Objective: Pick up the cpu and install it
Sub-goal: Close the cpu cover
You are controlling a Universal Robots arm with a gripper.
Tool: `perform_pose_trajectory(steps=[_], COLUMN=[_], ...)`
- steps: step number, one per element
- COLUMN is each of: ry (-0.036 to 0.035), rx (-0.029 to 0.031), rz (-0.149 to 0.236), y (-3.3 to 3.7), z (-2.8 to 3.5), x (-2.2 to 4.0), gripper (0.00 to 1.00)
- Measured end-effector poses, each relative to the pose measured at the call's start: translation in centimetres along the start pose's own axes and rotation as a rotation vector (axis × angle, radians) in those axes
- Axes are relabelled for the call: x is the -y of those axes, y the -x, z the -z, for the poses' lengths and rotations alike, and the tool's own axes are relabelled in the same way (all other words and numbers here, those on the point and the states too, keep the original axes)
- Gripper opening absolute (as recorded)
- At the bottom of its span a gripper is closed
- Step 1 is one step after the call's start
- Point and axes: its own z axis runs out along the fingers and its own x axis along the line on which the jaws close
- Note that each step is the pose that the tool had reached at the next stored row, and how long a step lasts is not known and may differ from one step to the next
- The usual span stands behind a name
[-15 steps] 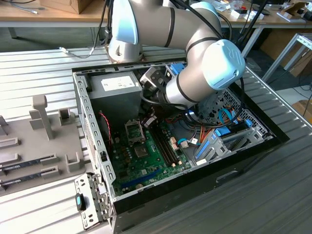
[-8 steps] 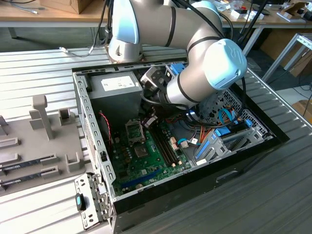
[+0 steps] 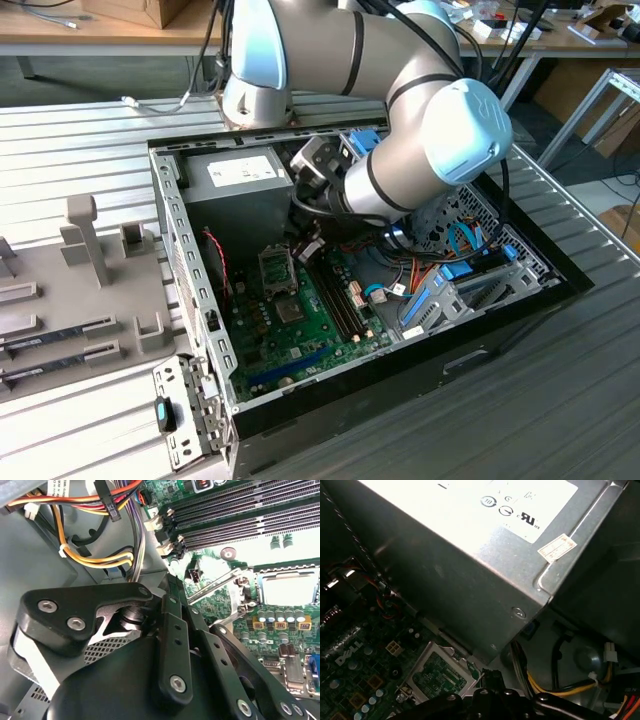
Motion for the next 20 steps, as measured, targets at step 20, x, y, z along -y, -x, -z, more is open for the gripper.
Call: perform_pose_trajectory(steps=[20], ry=[0.0007], rx=[0.0005], rz=[0.000], y=[0.04], z=[1.27], x=[-0.52], gripper=[0.11])
